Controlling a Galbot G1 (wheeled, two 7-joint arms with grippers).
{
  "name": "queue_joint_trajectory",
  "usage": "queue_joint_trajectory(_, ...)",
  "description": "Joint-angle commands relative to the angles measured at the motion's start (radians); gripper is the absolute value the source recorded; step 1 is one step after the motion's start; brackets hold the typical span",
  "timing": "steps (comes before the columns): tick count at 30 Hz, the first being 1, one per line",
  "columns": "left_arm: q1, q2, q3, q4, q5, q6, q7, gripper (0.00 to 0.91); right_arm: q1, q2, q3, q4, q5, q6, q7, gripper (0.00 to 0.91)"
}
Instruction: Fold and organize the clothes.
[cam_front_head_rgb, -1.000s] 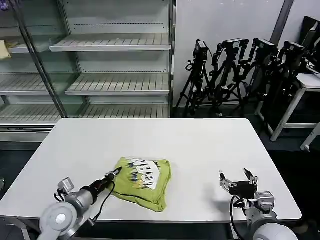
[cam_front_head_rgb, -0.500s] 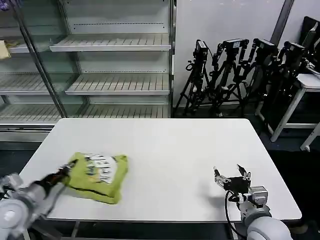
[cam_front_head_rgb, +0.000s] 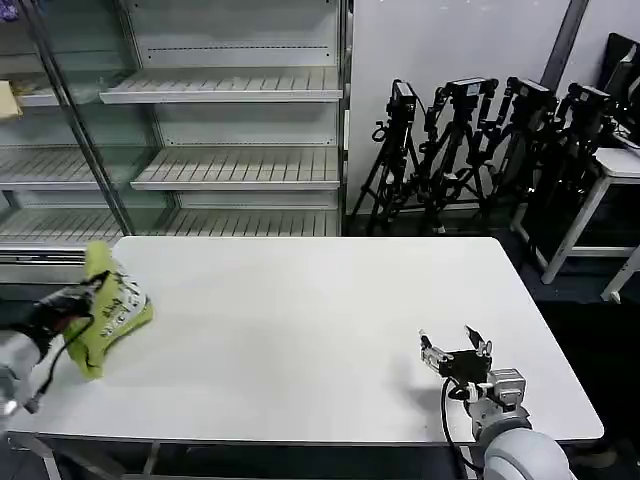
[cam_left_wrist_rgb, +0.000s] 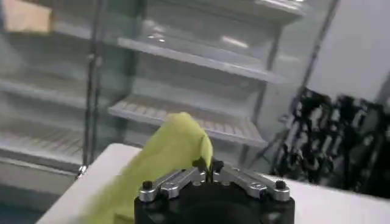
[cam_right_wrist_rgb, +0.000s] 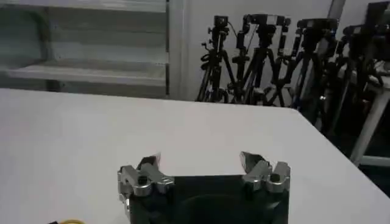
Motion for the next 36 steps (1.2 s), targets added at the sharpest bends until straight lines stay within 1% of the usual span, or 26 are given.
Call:
queue_joint_trajectory(1, -0.122, -0.224, 0.716, 0.097, 0.594, -0.084, 0.044, 0.04, -0.071, 0.008, 0.04, 0.018, -0.014, 0.005, -0.003, 0.907)
queue_joint_trajectory(3, -0.167, -0.271, 0.77, 0.107, 0.607, -0.077, 0.033, 0.04, -0.094, 0.008, 0.064, 0.026, -0.014, 0.006, -0.004, 0.907)
queue_joint_trajectory(4, -0.199, -0.289, 0.791, 0.091, 0.603, -0.07, 0.024, 0.05, -0.099, 0.008, 0.069, 0.027, -0.014, 0.006, -0.004, 0.907)
queue_joint_trajectory(5, -0.218, -0.3, 0.803, 0.082, 0.595, -0.06, 0.016, 0.04, -0.113, 0.008, 0.083, 0.033, -0.014, 0.007, -0.005, 0.907)
queue_joint_trajectory(7, -0.246, -0.315, 0.823, 0.072, 0.586, -0.053, 0.006, 0.04, -0.127, 0.009, 0.093, 0.036, -0.016, 0.009, -0.006, 0.907)
queue_joint_trajectory(9, -0.309, -0.333, 0.853, 0.058, 0.531, -0.034, -0.016, 0.04, -0.146, 0.012, 0.105, 0.044, -0.021, 0.01, -0.006, 0.907)
queue_joint_trajectory(12, -0.355, -0.353, 0.881, 0.069, 0.493, -0.02, -0.038, 0.05, -0.159, 0.019, 0.111, 0.05, -0.025, 0.011, -0.007, 0.907)
queue_joint_trajectory(13, -0.377, -0.361, 0.895, 0.085, 0.492, -0.018, -0.042, 0.04, -0.162, 0.023, 0.112, 0.051, -0.027, 0.011, -0.007, 0.907)
queue_joint_trajectory(17, -0.447, -0.398, 0.942, 0.133, 0.479, -0.009, -0.061, 0.05, -0.172, 0.032, 0.112, 0.054, -0.034, 0.011, -0.007, 0.907)
queue_joint_trajectory(21, -0.49, -0.436, 0.987, 0.189, 0.481, -0.011, -0.07, 0.04, -0.175, 0.034, 0.113, 0.059, -0.036, 0.012, -0.006, 0.907)
queue_joint_trajectory(22, -0.497, -0.443, 0.996, 0.196, 0.482, -0.011, -0.069, 0.071, -0.175, 0.034, 0.115, 0.06, -0.035, 0.012, -0.006, 0.907)
queue_joint_trajectory(23, -0.504, -0.45, 1.003, 0.204, 0.482, -0.01, -0.068, 0.232, -0.175, 0.032, 0.116, 0.061, -0.034, 0.011, -0.006, 0.907)
queue_joint_trajectory(24, -0.508, -0.457, 1.006, 0.207, 0.481, -0.008, -0.068, 0.907, -0.174, 0.031, 0.119, 0.063, -0.033, 0.011, -0.006, 0.907)
queue_joint_trajectory(26, -0.511, -0.465, 1.006, 0.207, 0.473, -0.015, -0.067, 0.907, -0.173, 0.027, 0.123, 0.066, -0.033, 0.01, -0.006, 0.907)
queue_joint_trajectory(30, -0.494, -0.451, 0.966, 0.156, 0.378, -0.09, -0.029, 0.907, -0.171, 0.015, 0.131, 0.077, -0.028, 0.012, -0.016, 0.907)
queue_joint_trajectory(34, -0.458, -0.433, 0.914, 0.086, 0.211, -0.097, -0.009, 0.907, -0.158, 0.004, 0.122, 0.082, -0.022, 0.018, -0.022, 0.907)
queue_joint_trajectory(36, -0.429, -0.43, 0.892, 0.055, 0.163, -0.098, -0.001, 0.907, -0.146, -0.003, 0.115, 0.082, -0.017, 0.018, -0.023, 0.907)
